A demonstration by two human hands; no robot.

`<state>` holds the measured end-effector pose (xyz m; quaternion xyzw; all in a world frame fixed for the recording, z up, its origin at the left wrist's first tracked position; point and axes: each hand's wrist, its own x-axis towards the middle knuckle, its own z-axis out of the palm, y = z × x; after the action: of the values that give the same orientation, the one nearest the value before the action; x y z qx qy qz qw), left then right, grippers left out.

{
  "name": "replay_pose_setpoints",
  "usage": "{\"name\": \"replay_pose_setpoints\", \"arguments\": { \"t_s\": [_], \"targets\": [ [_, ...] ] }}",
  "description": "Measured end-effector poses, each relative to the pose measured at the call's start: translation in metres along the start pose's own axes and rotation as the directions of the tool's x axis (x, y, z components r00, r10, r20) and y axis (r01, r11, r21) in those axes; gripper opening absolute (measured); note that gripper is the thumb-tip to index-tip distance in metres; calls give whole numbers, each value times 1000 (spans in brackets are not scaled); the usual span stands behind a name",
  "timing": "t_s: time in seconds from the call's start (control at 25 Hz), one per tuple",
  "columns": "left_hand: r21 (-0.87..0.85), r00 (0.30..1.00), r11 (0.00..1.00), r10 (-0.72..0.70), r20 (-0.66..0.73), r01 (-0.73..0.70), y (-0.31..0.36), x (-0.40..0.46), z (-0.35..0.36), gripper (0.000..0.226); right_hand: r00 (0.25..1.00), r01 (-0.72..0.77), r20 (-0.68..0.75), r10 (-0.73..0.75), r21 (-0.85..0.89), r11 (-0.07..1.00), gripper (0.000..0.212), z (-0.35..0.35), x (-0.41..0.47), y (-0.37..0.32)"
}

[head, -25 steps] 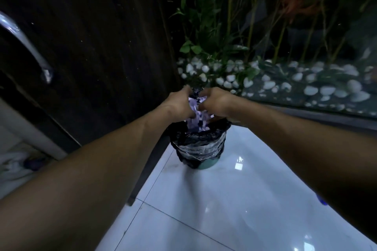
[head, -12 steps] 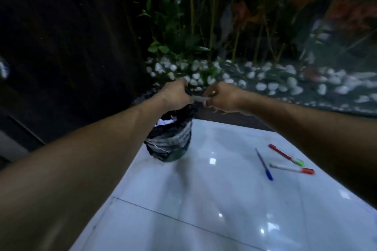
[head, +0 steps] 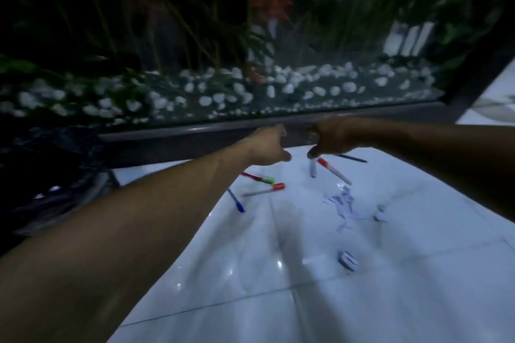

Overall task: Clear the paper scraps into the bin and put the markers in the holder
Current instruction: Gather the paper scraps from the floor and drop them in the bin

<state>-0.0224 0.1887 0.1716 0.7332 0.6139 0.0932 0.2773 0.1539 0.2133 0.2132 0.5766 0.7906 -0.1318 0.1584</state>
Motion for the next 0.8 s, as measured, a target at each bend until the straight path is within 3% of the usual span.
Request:
{"name": "replay_pose_setpoints", "arguments": {
  "t_s": [0.24, 0.44, 0.64, 0.8],
  "targets": [
    [76, 962, 985, 135, 239, -157, 64, 44, 104, 68, 961, -243, 139, 239, 18, 970, 52, 65, -38, 131],
    [100, 941, 984, 110, 320, -149, 68, 69, 167, 83, 884, -462, 213, 416, 255, 850, 55, 141, -45, 200],
    [218, 964, 970, 45, 262, -105, 57, 97, 204, 100, 896, -436, 277, 347, 398, 807, 85, 187, -14, 216],
    [258, 980, 966, -43, 195, -9, 50, 122, 225, 98, 932, -363, 185, 312, 464, 808, 74, 216, 10, 224]
  ]
}}
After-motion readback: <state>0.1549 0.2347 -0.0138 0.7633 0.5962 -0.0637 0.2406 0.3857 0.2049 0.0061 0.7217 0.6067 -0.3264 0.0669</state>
